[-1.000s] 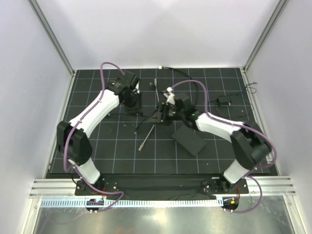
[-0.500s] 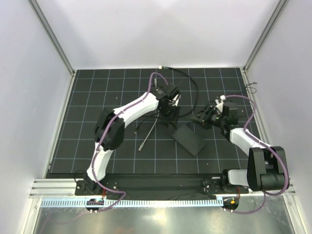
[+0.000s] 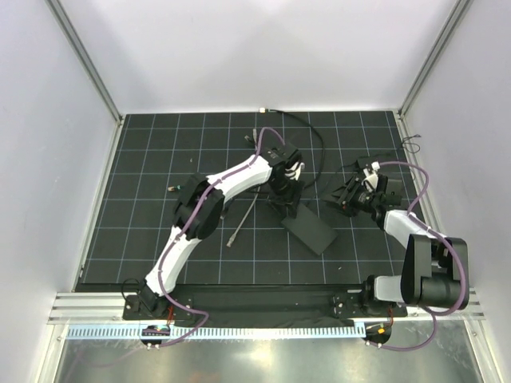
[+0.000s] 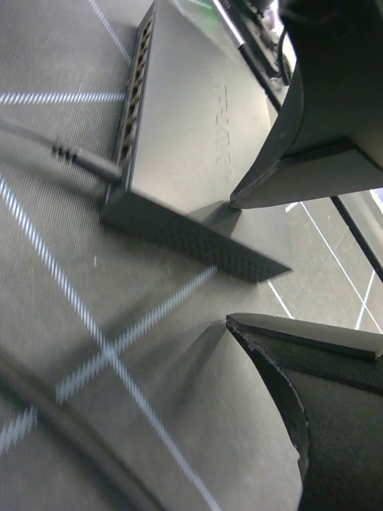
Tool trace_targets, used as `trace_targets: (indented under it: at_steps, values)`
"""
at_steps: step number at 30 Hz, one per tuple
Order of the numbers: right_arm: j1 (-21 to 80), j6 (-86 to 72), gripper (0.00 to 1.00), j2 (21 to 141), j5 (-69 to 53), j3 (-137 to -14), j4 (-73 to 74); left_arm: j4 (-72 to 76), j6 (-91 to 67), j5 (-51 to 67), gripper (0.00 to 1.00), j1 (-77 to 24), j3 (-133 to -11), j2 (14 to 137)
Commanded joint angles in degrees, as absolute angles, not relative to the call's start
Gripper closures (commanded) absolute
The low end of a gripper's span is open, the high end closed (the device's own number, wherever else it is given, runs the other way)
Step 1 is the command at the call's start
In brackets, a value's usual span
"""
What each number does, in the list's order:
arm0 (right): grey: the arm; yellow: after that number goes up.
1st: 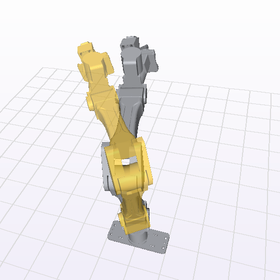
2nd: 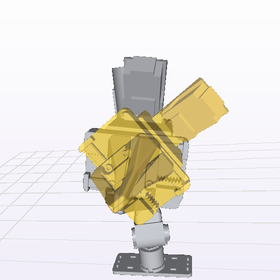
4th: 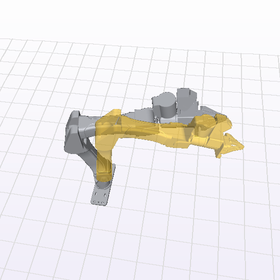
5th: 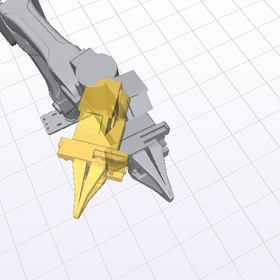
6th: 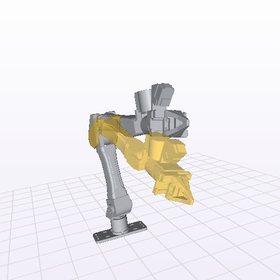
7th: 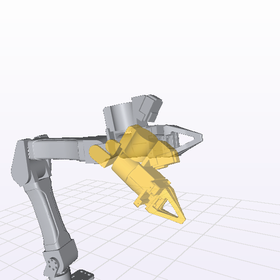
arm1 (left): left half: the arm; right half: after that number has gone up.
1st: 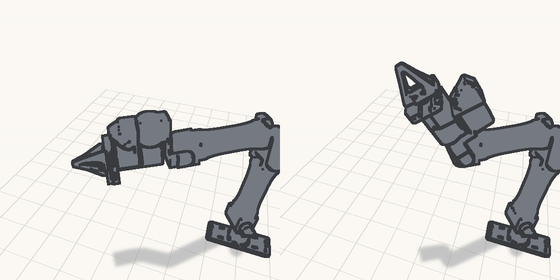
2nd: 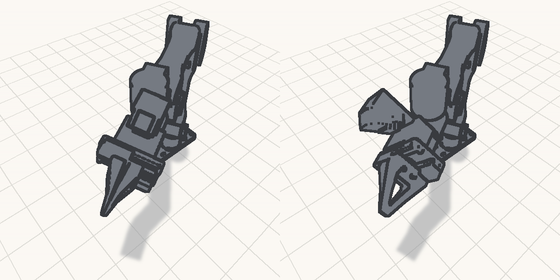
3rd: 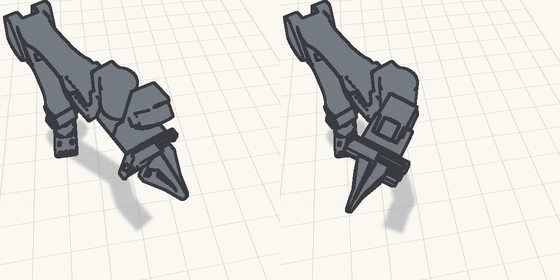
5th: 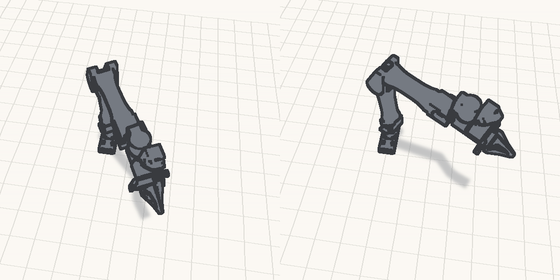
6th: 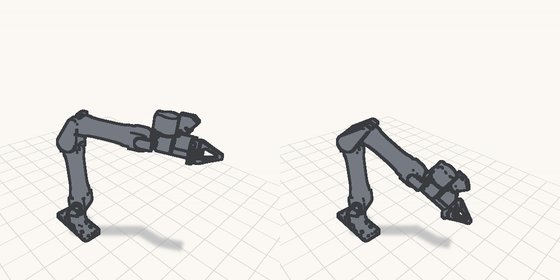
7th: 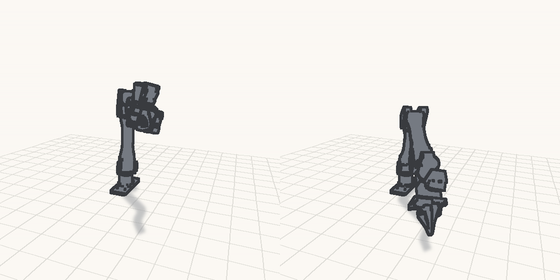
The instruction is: Pull the plug from the switch port
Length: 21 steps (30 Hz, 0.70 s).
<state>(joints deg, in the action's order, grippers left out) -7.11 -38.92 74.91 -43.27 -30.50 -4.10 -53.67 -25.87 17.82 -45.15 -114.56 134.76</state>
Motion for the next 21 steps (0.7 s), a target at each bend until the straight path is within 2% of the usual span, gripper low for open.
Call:
trace_targets:
  at_steps: [1, 14, 21]
  values:
    - [-7.3, -37.6, 0.56, 76.8, -45.1, -30.7, -6.1, -51.3, -24.7, 22.5, 0.42, -46.9, -115.1, 135.4]
    - [-7.3, -38.9, 0.62, 89.6, -44.0, -31.0, -12.6, -49.5, -26.5, 27.8, 0.44, -51.0, -112.9, 135.0]
    - [-7.3, -36.6, 0.64, 92.5, -45.9, -31.7, -12.1, -51.9, -25.8, 24.2, 0.44, -51.8, -115.5, 135.8]
